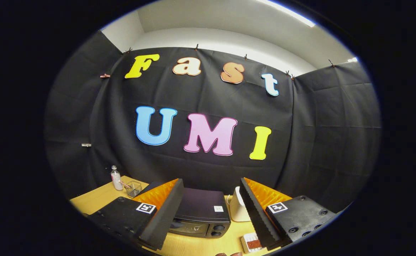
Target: Open the toaster oven, put the food inside, and close the toaster oven door.
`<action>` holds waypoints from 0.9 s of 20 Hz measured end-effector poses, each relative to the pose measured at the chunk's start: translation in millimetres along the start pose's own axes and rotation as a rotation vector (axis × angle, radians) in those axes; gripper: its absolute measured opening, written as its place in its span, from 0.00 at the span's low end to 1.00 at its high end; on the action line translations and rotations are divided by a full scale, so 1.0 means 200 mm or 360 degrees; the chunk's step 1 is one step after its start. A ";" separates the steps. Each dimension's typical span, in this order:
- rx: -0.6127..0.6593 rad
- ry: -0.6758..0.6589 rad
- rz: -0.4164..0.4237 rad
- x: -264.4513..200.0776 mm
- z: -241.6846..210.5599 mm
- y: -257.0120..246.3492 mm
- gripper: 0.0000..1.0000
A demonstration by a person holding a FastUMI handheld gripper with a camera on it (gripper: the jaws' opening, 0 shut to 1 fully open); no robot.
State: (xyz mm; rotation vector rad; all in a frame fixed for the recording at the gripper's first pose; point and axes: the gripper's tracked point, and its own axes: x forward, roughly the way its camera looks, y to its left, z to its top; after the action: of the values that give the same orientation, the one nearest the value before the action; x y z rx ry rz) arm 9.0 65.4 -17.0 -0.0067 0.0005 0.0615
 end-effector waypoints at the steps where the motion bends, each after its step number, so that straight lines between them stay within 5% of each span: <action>1: 0.0014 0.0013 0.0017 0.02 -0.03 0.05 0.97; 9: 0.0170 0.0124 0.0075 0.23 -0.35 0.37 0.98; 18: 0.0126 0.0309 0.0104 0.37 -0.84 0.56 0.98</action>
State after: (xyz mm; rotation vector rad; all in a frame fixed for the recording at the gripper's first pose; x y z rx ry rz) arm 75.4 180.7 -185.2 0.0667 0.1975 0.1256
